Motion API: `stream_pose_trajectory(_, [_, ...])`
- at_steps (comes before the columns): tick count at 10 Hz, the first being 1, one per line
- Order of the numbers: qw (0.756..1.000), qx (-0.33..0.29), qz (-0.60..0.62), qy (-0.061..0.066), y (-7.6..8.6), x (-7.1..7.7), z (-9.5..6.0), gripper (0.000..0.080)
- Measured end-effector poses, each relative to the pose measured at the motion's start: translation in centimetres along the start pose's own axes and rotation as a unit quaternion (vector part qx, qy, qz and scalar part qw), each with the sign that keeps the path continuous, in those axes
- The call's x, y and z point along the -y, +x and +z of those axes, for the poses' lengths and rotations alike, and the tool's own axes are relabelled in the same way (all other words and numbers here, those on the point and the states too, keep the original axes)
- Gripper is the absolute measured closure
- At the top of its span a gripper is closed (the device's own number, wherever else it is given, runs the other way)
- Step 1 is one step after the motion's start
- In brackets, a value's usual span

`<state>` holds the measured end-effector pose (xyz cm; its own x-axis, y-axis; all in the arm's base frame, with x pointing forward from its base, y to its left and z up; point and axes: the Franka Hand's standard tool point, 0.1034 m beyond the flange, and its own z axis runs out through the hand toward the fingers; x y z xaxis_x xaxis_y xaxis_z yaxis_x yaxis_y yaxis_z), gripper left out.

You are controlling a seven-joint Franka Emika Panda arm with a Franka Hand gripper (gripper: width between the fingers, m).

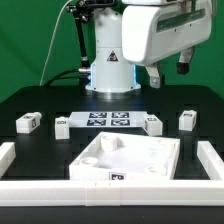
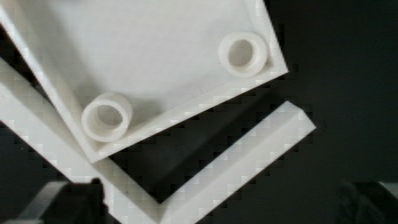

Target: Assemble one leg

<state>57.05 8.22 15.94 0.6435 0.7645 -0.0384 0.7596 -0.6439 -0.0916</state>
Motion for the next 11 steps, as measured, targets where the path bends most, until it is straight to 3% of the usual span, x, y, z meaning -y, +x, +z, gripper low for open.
stream_pose_trajectory(9, [1.0, 0.001, -0.004, -0.001, 0.0, 0.0, -0.3, 0.015])
stream_pose_trajectory(11, [0.997, -0.022, -0.064, -0.028, -1.0, 0.8, 1.0, 0.015])
